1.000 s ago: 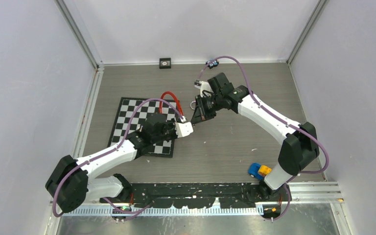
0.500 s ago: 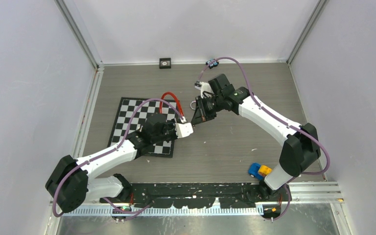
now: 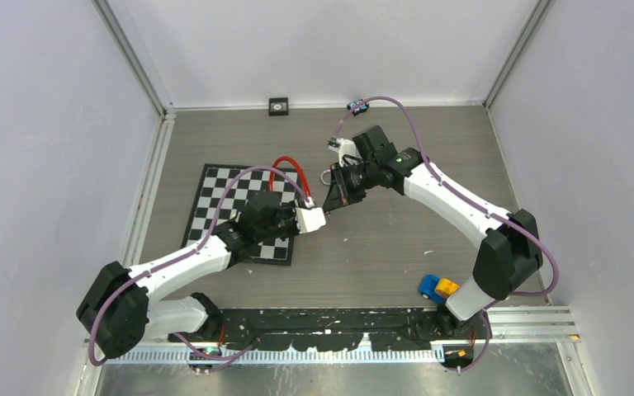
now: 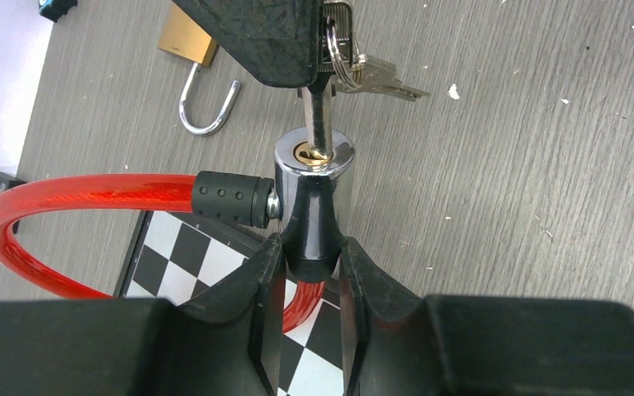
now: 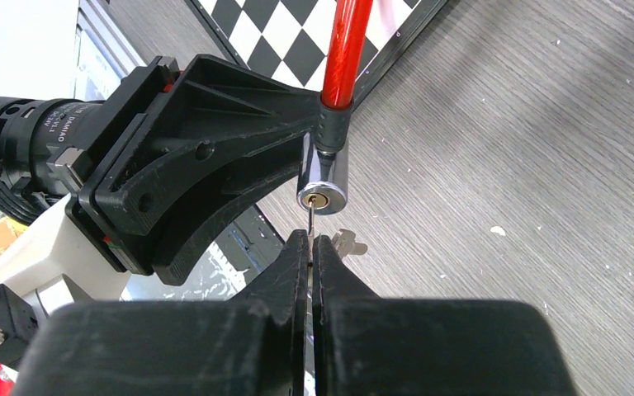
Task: Unlock with the key
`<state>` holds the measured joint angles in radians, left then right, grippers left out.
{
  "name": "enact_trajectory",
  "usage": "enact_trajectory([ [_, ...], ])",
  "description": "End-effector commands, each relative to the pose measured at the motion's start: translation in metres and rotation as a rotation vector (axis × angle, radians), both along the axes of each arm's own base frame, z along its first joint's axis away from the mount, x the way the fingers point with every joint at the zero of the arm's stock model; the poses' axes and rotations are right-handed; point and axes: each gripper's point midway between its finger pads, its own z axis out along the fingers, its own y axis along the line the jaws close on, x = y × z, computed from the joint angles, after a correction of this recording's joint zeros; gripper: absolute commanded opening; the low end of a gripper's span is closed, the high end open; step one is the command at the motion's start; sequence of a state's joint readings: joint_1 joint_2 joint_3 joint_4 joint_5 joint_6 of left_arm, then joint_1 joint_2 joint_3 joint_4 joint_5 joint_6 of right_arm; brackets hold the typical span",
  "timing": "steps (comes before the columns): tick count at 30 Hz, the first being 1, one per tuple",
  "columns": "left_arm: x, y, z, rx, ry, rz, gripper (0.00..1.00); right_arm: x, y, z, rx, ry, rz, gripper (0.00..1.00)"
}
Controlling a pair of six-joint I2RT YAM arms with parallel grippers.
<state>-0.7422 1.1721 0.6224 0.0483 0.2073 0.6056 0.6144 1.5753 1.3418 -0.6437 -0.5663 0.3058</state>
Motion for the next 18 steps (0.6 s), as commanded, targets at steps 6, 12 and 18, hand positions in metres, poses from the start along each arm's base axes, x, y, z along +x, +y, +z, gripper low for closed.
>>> enact_trajectory([
  [6, 0.0026, -0.0163, 0.0334, -0.094, -0.056, -0.042, 0.00, 0.0009, 0.0036, 0.0318, 0.073, -0.111, 0.025, 0.01],
  [12, 0.0026, -0.0163, 0.0331, -0.092, -0.055, -0.043, 0.00, 0.0021, 0.0010, 0.0322, 0.061, -0.126, 0.019, 0.01],
  [18, 0.0021, -0.0162, 0.0336, -0.094, -0.055, -0.044, 0.00, 0.0000, -0.0044, 0.0243, 0.032, -0.136, 0.030, 0.01],
])
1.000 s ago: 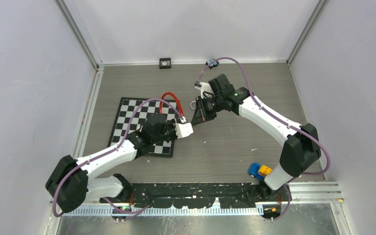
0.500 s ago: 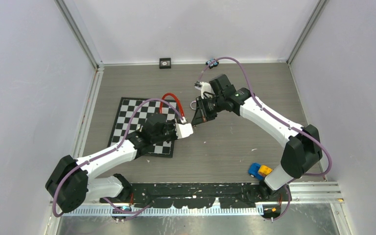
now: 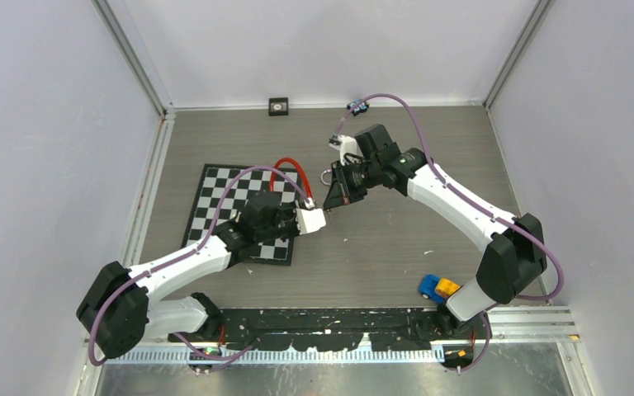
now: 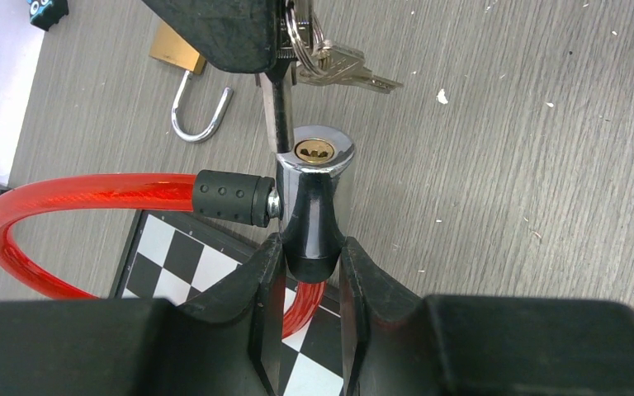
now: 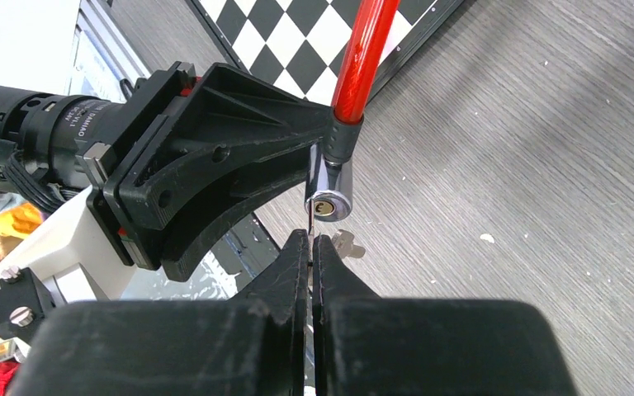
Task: Unlock with the key
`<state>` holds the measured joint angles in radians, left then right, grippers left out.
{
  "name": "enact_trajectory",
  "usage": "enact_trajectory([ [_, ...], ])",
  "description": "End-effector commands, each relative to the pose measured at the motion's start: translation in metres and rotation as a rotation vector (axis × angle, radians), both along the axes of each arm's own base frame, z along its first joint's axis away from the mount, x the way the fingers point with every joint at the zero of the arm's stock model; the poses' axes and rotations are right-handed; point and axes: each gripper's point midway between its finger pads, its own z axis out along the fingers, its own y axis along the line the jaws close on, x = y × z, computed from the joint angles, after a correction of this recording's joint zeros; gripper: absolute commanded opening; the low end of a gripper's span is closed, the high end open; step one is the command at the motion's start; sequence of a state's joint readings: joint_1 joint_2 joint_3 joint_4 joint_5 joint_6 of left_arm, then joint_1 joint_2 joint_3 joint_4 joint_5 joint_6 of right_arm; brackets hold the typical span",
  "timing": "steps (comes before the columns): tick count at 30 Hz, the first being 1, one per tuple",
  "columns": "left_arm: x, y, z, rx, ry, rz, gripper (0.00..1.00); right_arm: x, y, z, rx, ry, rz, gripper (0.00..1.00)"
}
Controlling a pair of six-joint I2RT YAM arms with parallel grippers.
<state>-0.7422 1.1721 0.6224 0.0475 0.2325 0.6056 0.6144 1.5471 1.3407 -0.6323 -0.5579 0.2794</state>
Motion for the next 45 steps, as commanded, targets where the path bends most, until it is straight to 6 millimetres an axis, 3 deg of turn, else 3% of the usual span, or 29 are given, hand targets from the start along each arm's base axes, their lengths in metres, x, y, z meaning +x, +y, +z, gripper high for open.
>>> enact_trajectory([
  [1, 0.0052, -0.0131, 0.0333, -0.086, -0.062, -0.021, 0.00, -0.0025, -0.0035, 0.0129, 0.015, -0.079, 0.020, 0.01],
  [45, 0.0051, -0.0131, 0.0339, -0.084, -0.058, -0.023, 0.00, -0.0032, 0.0054, 0.0050, 0.039, -0.040, 0.029, 0.01],
])
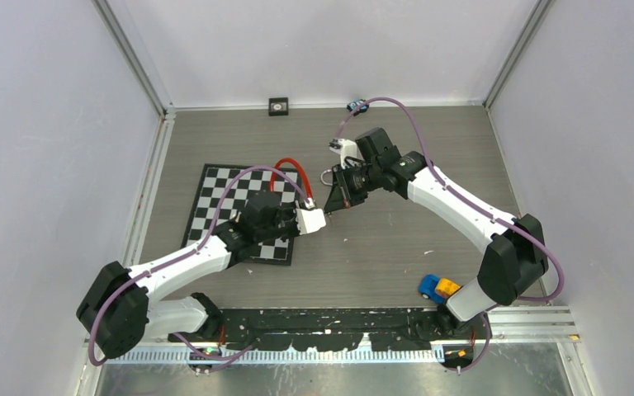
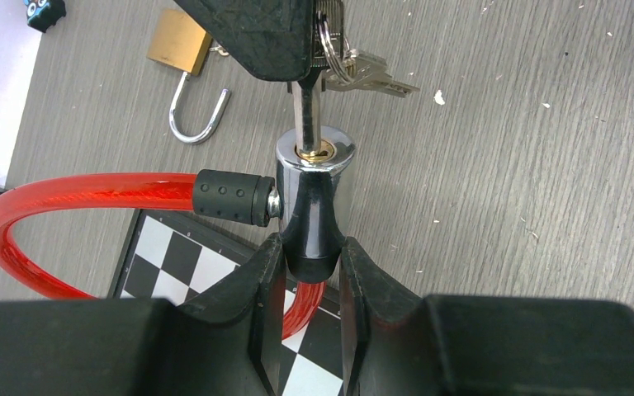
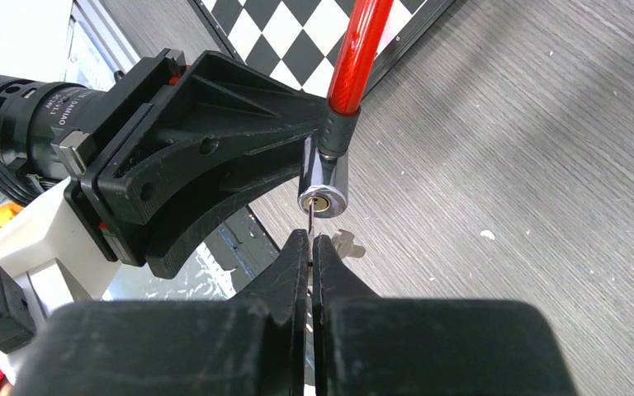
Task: Unlock with the key
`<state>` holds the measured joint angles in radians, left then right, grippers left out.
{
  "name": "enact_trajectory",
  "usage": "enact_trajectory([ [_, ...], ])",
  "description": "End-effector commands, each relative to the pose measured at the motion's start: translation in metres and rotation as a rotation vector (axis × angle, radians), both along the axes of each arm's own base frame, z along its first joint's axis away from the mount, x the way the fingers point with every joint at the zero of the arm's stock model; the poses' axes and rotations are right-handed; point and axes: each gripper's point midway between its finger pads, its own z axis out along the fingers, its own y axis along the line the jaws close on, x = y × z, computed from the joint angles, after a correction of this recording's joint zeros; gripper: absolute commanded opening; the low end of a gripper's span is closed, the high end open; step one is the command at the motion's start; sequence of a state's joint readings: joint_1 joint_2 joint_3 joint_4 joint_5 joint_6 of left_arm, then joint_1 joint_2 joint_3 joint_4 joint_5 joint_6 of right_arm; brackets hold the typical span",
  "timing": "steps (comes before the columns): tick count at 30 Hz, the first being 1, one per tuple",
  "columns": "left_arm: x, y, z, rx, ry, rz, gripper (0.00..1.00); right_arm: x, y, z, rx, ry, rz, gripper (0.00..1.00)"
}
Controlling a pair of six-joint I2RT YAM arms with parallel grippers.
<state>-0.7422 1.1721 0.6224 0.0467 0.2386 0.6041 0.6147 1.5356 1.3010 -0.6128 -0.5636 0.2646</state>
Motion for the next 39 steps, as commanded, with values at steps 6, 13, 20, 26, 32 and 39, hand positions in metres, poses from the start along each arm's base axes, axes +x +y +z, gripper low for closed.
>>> enact_trajectory([
  [6, 0.0055, -0.0122, 0.0345, -0.083, -0.061, -0.019, 0.00, 0.0024, 0.0067, 0.0111, 0.033, -0.044, 0.013, 0.01],
  [13, 0.0053, -0.0119, 0.0350, -0.084, -0.063, -0.019, 0.00, 0.0021, 0.0047, 0.0092, 0.025, -0.050, 0.011, 0.01],
  [20, 0.0055, -0.0122, 0.0344, -0.083, -0.060, -0.019, 0.00, 0.0010, 0.0042, 0.0063, 0.021, -0.043, 0.012, 0.01],
  [26, 0.0058, -0.0121, 0.0348, -0.084, -0.061, -0.017, 0.00, -0.0002, 0.0047, 0.0062, 0.025, -0.038, 0.016, 0.01],
  [32, 0.0062, -0.0126, 0.0340, -0.083, -0.057, -0.016, 0.00, -0.0039, 0.0045, 0.0094, 0.037, -0.041, 0.026, 0.01],
  [39, 0.0069, -0.0130, 0.0339, -0.083, -0.054, -0.013, 0.00, -0.0043, 0.0046, 0.0098, 0.040, -0.041, 0.025, 0.01],
])
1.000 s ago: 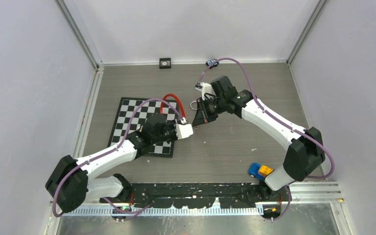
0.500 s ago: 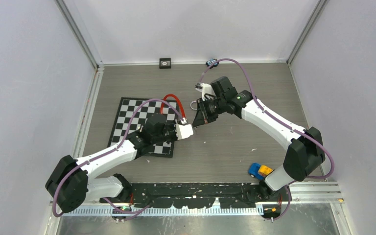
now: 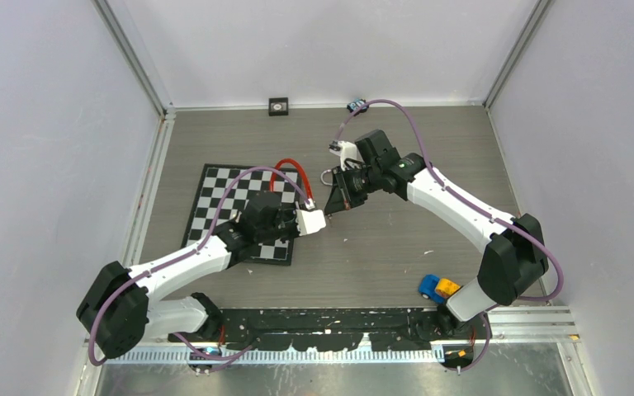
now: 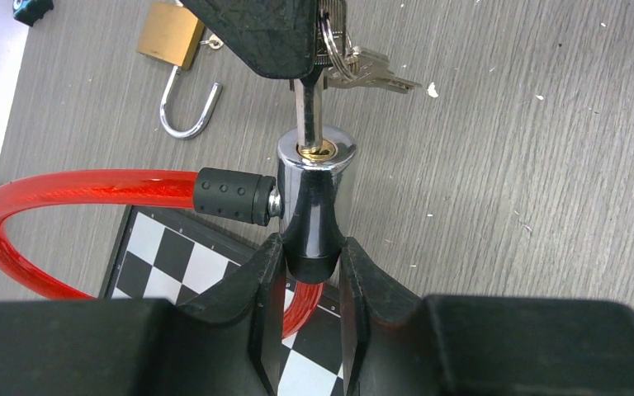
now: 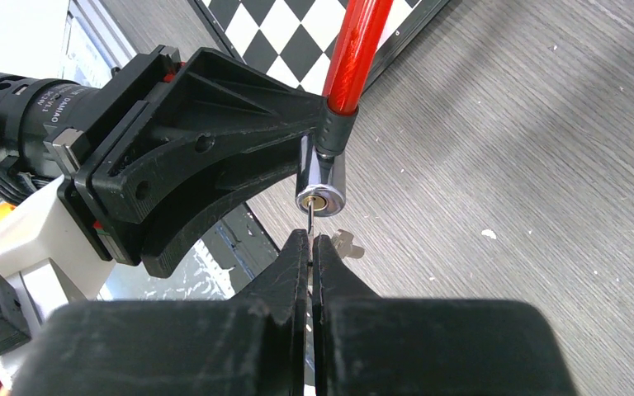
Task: Unlock with the key
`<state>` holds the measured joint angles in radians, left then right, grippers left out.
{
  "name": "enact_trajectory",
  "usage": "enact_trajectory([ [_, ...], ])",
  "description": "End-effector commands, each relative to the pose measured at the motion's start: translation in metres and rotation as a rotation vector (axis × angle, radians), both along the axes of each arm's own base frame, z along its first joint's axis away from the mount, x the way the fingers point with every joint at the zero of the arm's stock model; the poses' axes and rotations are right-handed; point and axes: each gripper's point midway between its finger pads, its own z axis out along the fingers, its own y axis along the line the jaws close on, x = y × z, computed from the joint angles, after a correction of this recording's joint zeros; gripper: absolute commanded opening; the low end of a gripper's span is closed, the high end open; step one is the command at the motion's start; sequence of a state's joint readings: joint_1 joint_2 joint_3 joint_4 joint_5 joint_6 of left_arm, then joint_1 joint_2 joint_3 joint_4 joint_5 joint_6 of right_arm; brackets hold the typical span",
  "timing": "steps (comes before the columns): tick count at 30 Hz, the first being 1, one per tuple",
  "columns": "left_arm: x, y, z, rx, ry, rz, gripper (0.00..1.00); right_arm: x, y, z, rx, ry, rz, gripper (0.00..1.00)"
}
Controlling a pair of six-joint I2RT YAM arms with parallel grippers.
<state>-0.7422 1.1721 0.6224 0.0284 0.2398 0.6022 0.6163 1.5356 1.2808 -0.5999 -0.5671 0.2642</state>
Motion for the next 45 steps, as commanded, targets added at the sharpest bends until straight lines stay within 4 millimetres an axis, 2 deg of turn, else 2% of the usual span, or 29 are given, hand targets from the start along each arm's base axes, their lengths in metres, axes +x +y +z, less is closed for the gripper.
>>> enact_trajectory([
  [1, 0.009, -0.015, 0.038, -0.094, -0.070, -0.013, 0.00, -0.003, 0.005, 0.015, 0.043, -0.047, 0.022, 0.01],
  [21, 0.009, -0.013, 0.034, -0.076, -0.083, -0.020, 0.00, -0.009, 0.005, 0.020, 0.067, -0.039, 0.031, 0.01],
  [45, 0.007, -0.014, 0.036, -0.084, -0.080, -0.028, 0.00, 0.003, 0.001, 0.022, 0.058, -0.055, -0.010, 0.01],
])
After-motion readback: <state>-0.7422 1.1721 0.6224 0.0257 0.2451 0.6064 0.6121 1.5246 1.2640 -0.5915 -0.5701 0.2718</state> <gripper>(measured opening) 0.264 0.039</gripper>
